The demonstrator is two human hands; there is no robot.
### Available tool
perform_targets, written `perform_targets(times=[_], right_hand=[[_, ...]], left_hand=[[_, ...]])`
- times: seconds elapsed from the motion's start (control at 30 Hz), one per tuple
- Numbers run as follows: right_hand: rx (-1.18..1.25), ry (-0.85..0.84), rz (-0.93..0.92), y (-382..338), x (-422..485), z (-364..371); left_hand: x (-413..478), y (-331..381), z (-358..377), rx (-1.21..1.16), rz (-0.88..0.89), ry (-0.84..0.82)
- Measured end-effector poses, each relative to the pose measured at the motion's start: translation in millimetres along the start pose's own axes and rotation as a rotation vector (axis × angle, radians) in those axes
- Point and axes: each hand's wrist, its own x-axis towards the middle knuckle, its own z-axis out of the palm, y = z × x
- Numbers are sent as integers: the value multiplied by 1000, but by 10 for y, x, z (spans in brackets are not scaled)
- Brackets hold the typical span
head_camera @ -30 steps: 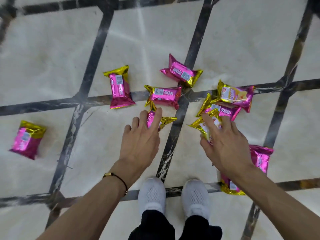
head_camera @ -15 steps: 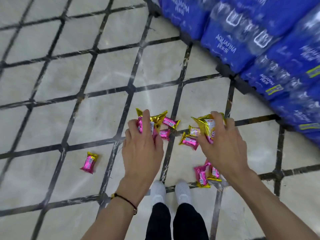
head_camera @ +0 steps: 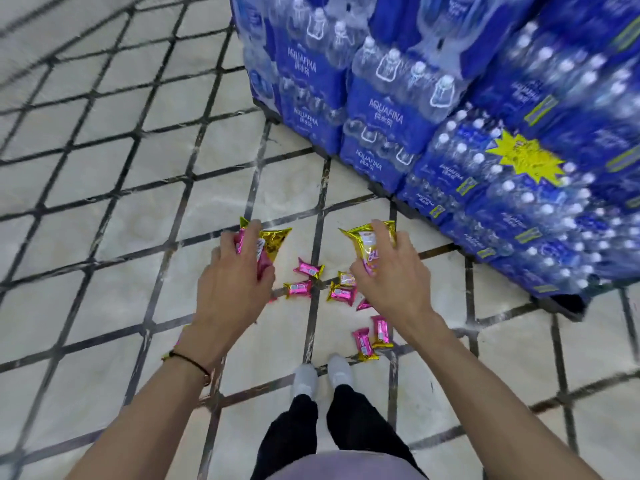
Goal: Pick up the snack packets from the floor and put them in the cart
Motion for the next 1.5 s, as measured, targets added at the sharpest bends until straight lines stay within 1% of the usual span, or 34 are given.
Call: perform_targets(times=[0.07,0.17,0.27,0.4,0.6,0.8,1.03,1.33,1.5], right_hand=[[2,40,32,-12,-155,-270],[-35,131,65,-21,-420,-592],[-50,235,152,-14,-670,-837],[-26,308,246,-40,-1021,-1029],[-46,471,392,45,-1615,-1415],[-79,611,575,421,-2472,-1765],[-107,724,813,1181,-3870,-2070],[-176,862,1139,2296,-6165,-2412],[-182,879,1323,2762,-7332,-2464]], left_hand=[[-78,102,-230,26,21,20],[-218,276,-485,-29,66,43],[-315,464,-635,-94,138,83],[-410,723,-812,-147,265,120],[-545,1188,-981,-112,477,90],[-1054,1867,-875,-128,667,12],[-2070,2908,-506,-170,879,-58],[-4061,4350,183,-266,1133,-205],[-5141,5013,642,-273,1265,-325]])
